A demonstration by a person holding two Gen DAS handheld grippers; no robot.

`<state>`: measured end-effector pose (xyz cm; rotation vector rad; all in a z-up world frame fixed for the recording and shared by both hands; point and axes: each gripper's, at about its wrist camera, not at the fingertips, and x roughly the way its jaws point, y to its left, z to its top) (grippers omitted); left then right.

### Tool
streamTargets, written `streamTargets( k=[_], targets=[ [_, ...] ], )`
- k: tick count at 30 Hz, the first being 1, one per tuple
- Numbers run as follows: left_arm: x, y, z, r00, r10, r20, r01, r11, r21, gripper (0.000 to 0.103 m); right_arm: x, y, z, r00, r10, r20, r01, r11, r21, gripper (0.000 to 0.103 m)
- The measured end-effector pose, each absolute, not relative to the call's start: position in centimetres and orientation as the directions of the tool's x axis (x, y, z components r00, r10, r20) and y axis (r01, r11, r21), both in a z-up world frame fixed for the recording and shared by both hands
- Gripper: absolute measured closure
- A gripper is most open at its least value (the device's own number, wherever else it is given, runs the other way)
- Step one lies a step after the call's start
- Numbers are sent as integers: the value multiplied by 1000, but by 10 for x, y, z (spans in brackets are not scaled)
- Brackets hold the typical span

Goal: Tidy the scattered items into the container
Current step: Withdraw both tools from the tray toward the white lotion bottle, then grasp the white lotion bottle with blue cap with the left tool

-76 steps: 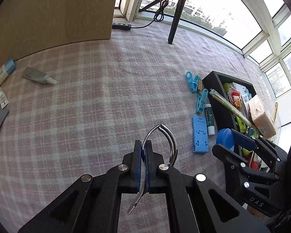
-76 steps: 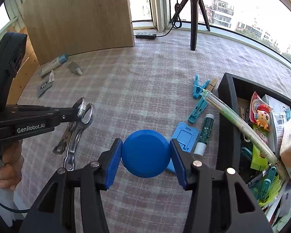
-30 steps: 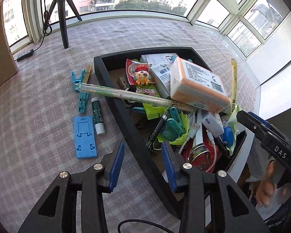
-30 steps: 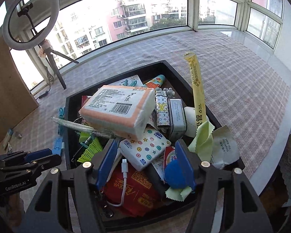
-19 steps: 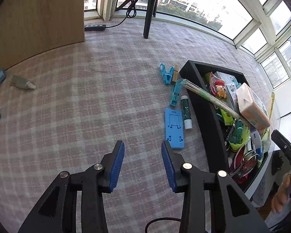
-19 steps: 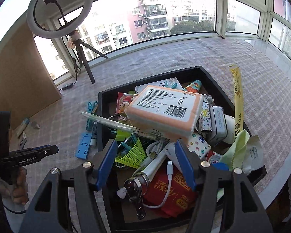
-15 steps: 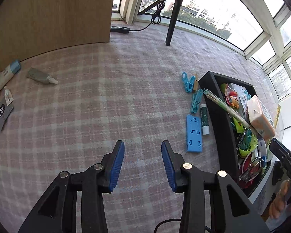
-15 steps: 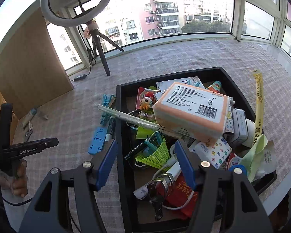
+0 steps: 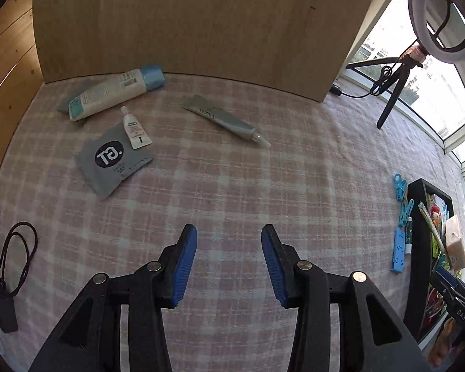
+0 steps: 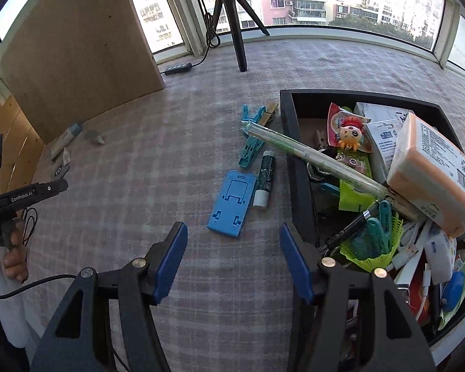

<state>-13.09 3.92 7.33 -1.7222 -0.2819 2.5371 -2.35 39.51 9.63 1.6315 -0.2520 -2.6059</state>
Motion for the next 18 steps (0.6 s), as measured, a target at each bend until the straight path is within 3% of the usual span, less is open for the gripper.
streamTargets(
  k=[8, 12, 16, 18],
  targets=[
    [-158, -53, 70, -397, 80, -914, 186, -969, -165, 62, -41, 360, 91, -427, -139, -894, 2, -988, 152, 42],
    [-183, -73, 78, -409, 54, -911, 124, -986, -115, 62, -63, 323, 94, -433, -158, -888, 88, -987, 132, 42],
    [-216, -82, 85, -420, 54, -906, 17, -998, -68, 50, -96, 273, 102, -434, -175, -884, 212, -973, 88, 42],
    [-232, -83, 85, -413, 52, -909, -49, -998, -35, 49, -115, 248, 104, -429, -182, -885, 266, -961, 69, 42]
  ],
)
